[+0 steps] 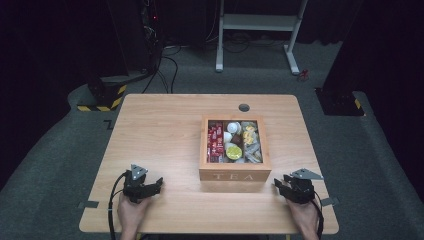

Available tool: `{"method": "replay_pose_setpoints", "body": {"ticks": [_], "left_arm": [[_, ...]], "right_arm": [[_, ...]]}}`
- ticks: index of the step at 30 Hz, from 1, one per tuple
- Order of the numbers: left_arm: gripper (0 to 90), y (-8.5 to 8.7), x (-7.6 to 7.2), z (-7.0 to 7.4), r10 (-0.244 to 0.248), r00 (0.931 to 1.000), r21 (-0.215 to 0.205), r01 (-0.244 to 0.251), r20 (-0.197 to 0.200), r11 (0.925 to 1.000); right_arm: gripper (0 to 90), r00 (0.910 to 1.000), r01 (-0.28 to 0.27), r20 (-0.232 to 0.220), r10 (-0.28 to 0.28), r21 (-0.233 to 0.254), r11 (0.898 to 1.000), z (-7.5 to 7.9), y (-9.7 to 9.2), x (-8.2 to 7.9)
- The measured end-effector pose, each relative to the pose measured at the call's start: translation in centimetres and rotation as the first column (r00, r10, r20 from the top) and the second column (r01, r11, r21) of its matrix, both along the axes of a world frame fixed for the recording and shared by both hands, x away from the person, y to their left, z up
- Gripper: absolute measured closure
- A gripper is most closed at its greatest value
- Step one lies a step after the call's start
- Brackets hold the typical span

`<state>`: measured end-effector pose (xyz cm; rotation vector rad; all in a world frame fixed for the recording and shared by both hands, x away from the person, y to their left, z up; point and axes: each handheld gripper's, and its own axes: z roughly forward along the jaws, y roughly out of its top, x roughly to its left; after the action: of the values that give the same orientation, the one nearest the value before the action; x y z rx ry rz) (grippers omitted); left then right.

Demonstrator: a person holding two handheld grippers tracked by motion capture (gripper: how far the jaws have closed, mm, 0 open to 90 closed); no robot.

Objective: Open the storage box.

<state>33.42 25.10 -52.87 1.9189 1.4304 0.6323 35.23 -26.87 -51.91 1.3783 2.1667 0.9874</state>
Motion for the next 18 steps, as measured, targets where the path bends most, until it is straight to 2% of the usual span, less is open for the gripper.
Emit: {"method": "replay_pose_setpoints", "body": {"ticks": [3, 9, 12, 18], "left_arm": [[20.9, 0.0, 0.0, 0.0, 0.0, 1.0, 0.0, 0.0, 0.0, 1.0], [20.9, 0.0, 0.0, 0.0, 0.0, 1.0, 0.0, 0.0, 0.0, 1.0], [20.9, 0.0, 0.0, 0.0, 0.0, 1.0, 0.0, 0.0, 0.0, 1.0], [20.9, 0.0, 0.0, 0.0, 0.0, 1.0, 0.0, 0.0, 0.0, 1.0]], "right_arm": [[55.9, 1.0, -0.002, -0.005, 0.002, 0.008, 1.0, 0.0, 0.2, -0.3], [59.5, 0.9992, -0.039, 0.011, 0.039, 0.021, 0.999, 0.2, 1.0, -1.0], [62.1, 0.9971, -0.076, 0.004, 0.076, 0.015, 0.997, 0.0, 1.8, -1.5], [66.4, 0.9935, -0.113, 0.011, 0.113, 0.006, 0.994, -0.1, 2.6, -1.8]]}}
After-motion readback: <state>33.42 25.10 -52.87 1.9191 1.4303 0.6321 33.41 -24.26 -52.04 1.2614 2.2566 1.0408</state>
